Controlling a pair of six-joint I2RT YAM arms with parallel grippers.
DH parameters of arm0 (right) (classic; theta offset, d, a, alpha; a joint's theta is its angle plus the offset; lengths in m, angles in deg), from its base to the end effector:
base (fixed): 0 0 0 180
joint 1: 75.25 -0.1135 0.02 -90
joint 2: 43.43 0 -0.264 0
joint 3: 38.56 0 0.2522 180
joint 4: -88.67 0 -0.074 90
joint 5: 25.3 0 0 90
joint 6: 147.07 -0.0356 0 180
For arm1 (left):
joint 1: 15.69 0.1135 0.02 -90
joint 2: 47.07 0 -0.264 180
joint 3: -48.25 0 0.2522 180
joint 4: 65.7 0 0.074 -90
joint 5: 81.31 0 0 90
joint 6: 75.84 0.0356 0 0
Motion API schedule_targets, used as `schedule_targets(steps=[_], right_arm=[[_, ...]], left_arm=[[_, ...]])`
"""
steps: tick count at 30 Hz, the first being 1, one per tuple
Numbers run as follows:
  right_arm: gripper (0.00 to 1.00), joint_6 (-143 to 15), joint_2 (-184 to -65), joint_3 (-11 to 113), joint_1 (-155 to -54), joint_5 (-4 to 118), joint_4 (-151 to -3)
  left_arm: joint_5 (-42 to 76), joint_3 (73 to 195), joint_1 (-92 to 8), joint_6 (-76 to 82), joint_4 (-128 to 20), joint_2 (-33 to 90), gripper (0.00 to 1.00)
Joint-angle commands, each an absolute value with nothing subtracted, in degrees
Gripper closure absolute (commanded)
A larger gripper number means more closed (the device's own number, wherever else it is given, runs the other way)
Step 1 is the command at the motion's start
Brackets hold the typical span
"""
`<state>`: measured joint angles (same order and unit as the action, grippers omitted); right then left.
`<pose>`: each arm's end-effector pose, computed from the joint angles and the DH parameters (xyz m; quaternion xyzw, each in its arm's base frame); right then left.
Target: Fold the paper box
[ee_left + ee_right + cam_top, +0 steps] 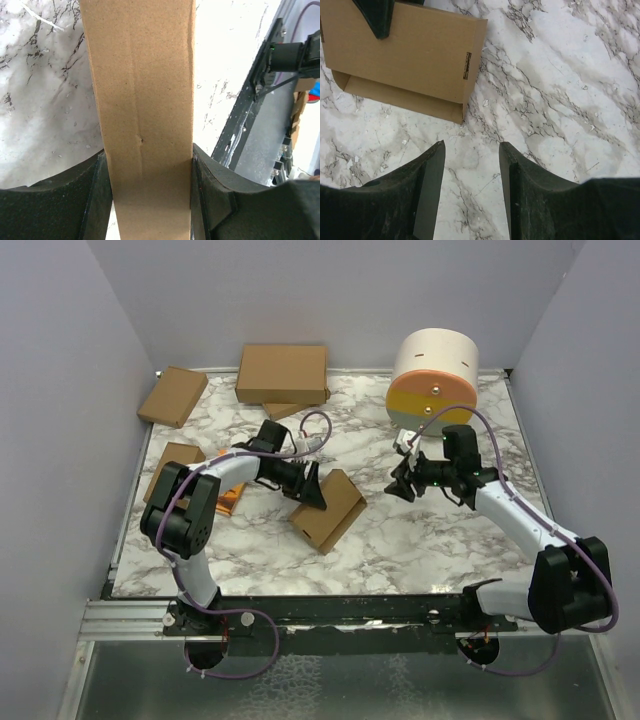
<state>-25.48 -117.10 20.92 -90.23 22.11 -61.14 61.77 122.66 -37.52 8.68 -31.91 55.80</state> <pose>0.2468 0.0910 0.2349 -0.4688 0.7332 0.2791 0.4058 0.3096 -0.1547 0.1663 0.2296 0.8445 -0.4722 0.1061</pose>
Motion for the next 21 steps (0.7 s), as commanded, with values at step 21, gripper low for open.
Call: schedule_targets(steps=[21], right_arm=[[0.51,-29.0,-116.6,21.1,-86.5,17.9,-63.4]], left_arm=[[17.0,139.3,-54.3,6.6,-9.7,59.6,0.66]])
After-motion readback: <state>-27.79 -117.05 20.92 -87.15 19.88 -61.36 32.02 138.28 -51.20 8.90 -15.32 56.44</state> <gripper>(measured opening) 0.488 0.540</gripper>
